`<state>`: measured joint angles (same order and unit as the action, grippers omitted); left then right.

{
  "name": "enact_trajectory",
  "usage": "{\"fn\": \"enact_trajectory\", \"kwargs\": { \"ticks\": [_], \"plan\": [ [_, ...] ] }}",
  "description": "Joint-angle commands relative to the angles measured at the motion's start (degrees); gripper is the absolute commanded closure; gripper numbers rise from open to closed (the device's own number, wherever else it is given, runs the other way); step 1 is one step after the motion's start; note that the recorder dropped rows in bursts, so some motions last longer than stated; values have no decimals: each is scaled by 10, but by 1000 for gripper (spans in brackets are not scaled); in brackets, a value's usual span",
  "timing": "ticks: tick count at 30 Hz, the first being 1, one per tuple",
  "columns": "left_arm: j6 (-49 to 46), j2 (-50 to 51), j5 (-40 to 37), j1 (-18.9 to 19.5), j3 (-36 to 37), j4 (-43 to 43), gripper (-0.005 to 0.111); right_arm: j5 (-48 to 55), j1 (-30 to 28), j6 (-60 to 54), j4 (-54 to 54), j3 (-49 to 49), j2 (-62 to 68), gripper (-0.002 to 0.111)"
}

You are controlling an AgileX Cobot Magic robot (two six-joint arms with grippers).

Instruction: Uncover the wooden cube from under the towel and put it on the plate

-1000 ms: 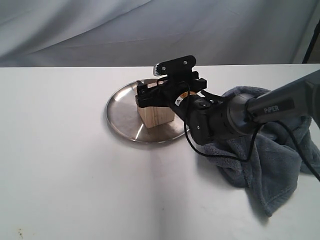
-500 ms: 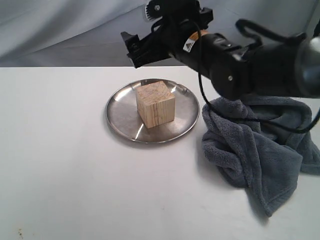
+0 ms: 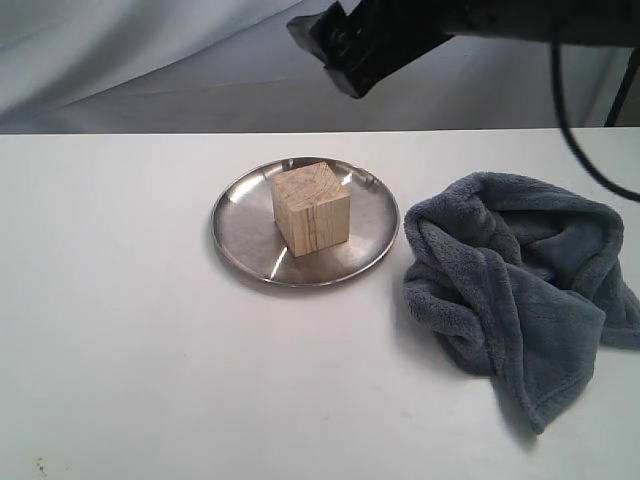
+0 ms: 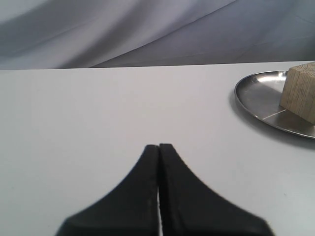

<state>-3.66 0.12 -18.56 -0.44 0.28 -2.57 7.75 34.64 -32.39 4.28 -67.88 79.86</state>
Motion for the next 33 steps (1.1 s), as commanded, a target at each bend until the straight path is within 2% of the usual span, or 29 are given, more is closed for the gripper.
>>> {"fn": "enact_trajectory", "kwargs": {
  "ticks": [1, 10, 14, 16, 19, 22, 26, 33],
  "plan": [
    [2, -1, 7, 1, -3, 0, 107, 80, 1, -6, -15, -2, -77, 8],
    [2, -1, 7, 1, -3, 0, 107, 261, 1, 0, -43, -2, -236, 14],
    [2, -1, 7, 1, -3, 0, 107, 304, 1, 68, -82, -2, -310, 20],
    [2, -1, 7, 1, -3, 0, 107, 330, 1, 106, -97, -2, -343, 26],
    [2, -1, 7, 1, -3, 0, 107, 380, 1, 164, -122, -2, -395, 45],
    [2, -1, 7, 1, -3, 0, 107, 442, 1, 177, -124, -1, -444, 68],
    [2, -1, 7, 1, -3, 0, 107, 473, 1, 177, -121, 29, -507, 108],
    [2, -1, 7, 1, -3, 0, 107, 466, 1, 205, -103, 118, -618, 108]
  ]
}}
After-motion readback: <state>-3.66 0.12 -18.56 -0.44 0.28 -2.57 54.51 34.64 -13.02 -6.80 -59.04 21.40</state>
